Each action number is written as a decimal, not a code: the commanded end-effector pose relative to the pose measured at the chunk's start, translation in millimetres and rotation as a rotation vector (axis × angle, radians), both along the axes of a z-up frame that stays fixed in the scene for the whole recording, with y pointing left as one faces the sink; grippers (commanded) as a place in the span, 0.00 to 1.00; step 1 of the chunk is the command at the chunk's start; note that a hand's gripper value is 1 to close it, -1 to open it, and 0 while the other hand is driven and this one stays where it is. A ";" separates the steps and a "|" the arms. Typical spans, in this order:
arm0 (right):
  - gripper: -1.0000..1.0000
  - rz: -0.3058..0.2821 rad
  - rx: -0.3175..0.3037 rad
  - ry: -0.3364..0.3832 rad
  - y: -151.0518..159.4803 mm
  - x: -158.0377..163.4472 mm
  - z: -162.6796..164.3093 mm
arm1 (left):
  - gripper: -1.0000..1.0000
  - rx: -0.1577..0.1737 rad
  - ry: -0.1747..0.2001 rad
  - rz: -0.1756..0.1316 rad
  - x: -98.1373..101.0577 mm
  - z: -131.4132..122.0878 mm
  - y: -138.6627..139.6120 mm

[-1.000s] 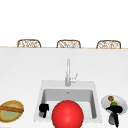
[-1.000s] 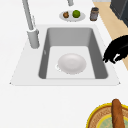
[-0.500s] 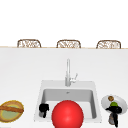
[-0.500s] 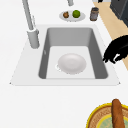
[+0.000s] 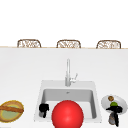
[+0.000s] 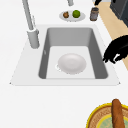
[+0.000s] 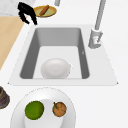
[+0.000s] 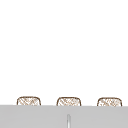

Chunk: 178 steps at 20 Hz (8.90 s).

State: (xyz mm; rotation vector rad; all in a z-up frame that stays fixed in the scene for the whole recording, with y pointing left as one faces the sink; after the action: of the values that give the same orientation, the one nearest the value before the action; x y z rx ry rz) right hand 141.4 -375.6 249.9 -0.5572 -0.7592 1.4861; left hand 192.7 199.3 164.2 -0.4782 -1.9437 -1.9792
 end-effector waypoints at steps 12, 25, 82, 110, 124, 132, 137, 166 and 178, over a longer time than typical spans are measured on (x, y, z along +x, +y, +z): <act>0.00 0.011 0.001 0.001 -5.4 10.4 -37.1 | 0.50 0.000 0.000 0.000 0.0 0.0 0.0; 0.00 0.024 0.014 0.029 -12.0 30.7 -49.9 | 0.50 0.000 0.000 0.000 0.0 0.0 0.0; 0.00 0.045 -0.036 0.028 -36.2 62.4 -106.8 | 0.50 0.000 0.000 0.000 0.0 0.0 0.0; 1.00 0.016 0.038 0.026 -10.1 70.3 -58.5 | 0.50 0.000 0.000 0.000 0.0 0.0 0.0; 1.00 0.003 0.084 0.015 62.9 69.7 -19.7 | 0.50 0.000 0.000 0.000 0.0 0.0 0.0; 1.00 0.007 0.097 0.000 106.8 77.0 -2.9 | 0.50 0.000 0.000 0.000 0.0 0.0 0.0; 1.00 0.003 0.102 -0.014 131.7 82.1 13.6 | 0.50 0.000 0.000 0.000 0.0 0.0 0.0; 1.00 0.108 0.203 0.022 292.1 186.8 -82.3 | 0.50 0.000 0.000 0.000 0.0 0.0 0.0; 1.00 0.093 0.227 0.061 301.8 249.5 -181.1 | 0.50 0.000 0.000 0.000 0.0 0.0 0.0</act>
State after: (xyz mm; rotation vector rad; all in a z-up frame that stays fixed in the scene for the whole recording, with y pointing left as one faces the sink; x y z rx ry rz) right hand 386.8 -69.9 91.8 -0.3391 -0.9247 1.4456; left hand 192.7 199.3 164.2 -0.4782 -1.9437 -1.9792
